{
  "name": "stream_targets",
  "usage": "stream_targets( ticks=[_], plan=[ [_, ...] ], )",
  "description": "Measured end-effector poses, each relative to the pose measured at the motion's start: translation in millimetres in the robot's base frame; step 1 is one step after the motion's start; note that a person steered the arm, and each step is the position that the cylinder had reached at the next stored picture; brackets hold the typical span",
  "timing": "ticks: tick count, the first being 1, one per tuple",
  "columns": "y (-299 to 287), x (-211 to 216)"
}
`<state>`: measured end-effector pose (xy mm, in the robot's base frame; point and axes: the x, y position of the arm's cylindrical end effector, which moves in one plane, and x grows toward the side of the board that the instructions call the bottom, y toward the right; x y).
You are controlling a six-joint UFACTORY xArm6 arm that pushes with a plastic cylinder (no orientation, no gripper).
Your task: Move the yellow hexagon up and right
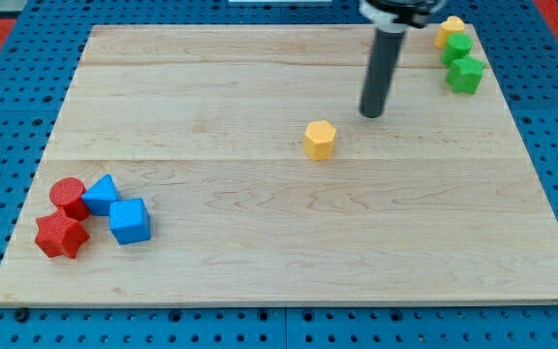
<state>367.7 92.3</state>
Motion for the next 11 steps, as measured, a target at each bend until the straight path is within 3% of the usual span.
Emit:
stream_targets(
  ticks=[2,4,7,9,11],
  plan=[
    [-62,7],
    [-62,68],
    [-62,80],
    [-58,116],
    [-35,109]
  ],
)
